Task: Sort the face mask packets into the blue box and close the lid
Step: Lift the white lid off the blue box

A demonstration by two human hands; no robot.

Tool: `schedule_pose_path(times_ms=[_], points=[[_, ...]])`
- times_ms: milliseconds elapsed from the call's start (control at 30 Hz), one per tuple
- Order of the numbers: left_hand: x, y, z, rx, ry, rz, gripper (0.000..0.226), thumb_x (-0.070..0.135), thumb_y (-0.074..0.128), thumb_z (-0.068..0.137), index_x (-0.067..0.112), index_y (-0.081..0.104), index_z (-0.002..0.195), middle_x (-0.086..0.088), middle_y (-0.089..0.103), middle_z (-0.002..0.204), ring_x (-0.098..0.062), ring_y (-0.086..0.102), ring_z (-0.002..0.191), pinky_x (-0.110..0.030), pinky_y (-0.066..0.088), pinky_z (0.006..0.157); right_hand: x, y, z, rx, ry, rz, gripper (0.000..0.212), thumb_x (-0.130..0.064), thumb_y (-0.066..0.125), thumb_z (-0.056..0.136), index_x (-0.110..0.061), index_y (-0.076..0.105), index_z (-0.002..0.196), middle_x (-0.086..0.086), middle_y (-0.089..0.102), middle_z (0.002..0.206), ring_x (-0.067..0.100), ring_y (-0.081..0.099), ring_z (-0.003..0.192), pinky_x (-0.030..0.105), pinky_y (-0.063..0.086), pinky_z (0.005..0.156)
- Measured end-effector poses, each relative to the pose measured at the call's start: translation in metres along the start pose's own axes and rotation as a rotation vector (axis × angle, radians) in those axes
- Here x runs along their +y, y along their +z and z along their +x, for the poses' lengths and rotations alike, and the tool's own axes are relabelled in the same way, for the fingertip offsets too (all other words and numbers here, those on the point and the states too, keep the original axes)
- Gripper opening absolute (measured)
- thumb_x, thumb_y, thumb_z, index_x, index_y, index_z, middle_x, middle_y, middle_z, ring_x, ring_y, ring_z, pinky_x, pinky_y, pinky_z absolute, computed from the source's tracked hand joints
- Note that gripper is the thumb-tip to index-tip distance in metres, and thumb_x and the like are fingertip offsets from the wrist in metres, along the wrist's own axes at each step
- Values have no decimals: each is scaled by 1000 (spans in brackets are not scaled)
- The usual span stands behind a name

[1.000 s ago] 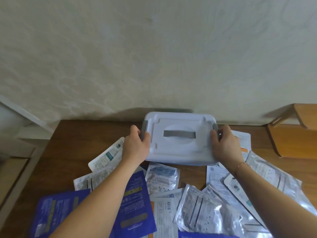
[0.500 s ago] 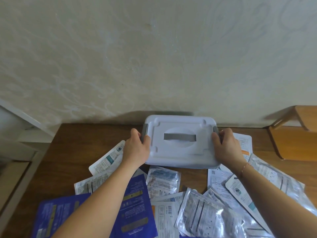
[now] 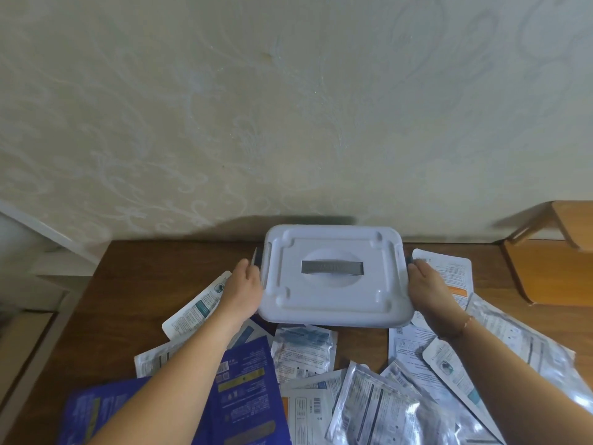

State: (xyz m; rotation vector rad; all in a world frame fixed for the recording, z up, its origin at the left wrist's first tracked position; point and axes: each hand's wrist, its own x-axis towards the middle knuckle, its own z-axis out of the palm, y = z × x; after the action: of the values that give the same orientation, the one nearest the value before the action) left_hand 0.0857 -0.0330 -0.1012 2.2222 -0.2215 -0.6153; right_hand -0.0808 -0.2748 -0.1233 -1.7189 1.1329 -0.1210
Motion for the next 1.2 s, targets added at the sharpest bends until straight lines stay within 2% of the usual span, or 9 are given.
schedule_pose_path(times_ms=[100,167,267,400,500,633,833,1033,1200], points=[[-12,-1,2,-52,-83,-104,33,38,29,107,24,51,128,3,54,129,-14,53,115,-35,45,98,-1,2,0,0,-7,45,28,-19,31,102,-8,54,90,10,56,88,27,51,85,37,41,71],[-18,-1,3,41,-67,-100,41,36,37,105,18,42,142,0,52,134,-17,53,114,-40,47,97,-3,-2,-4,130,-56,53,25,-28,38,102,-12,55,111,6,57,94,25,55,88,35,42,72],[-21,-4,-8,336,220,29,34,30,47,101,14,55,131,2,53,121,-14,53,104,-24,42,83,-5,-16,-23,404,-357,-195,18,-35,46,97,-28,63,99,-4,58,94,19,56,85,31,41,69],[-23,3,-23,327,390,415,45,41,45,98,10,68,121,-8,61,125,-32,48,118,-43,41,92,-3,-3,-43,251,-360,-516,32,-40,46,95,-21,61,75,-3,53,80,22,50,81,32,39,65],[-14,2,-33,257,226,259,62,56,43,87,13,66,125,-7,56,132,-33,40,125,-44,36,96,-7,0,-48,274,-328,-419,28,-38,49,94,-18,67,85,-1,56,83,24,54,83,32,44,66],[6,-7,-56,144,171,-232,42,43,58,95,31,54,135,5,55,135,-17,49,123,-42,46,100,-16,-14,-70,311,-310,-235,22,-29,55,93,-11,68,96,5,60,94,18,56,76,25,40,62],[31,-2,-88,110,288,-168,61,34,61,95,31,34,150,3,45,149,-22,44,134,-53,38,110,-19,-42,-114,274,-283,-57,18,-24,62,90,-9,72,93,3,71,87,17,62,68,30,50,60],[84,87,-139,-273,507,-220,61,11,66,91,32,32,137,7,53,125,11,58,100,-25,38,92,98,-119,-196,535,33,252,44,-25,74,83,-24,61,125,2,68,89,16,64,70,37,56,69],[122,196,-173,-632,633,-18,48,12,72,87,32,52,126,23,57,119,10,55,109,-26,44,96,176,-200,-265,677,168,218,15,-22,76,79,-34,75,88,-5,61,65,9,48,57,24,37,52]])
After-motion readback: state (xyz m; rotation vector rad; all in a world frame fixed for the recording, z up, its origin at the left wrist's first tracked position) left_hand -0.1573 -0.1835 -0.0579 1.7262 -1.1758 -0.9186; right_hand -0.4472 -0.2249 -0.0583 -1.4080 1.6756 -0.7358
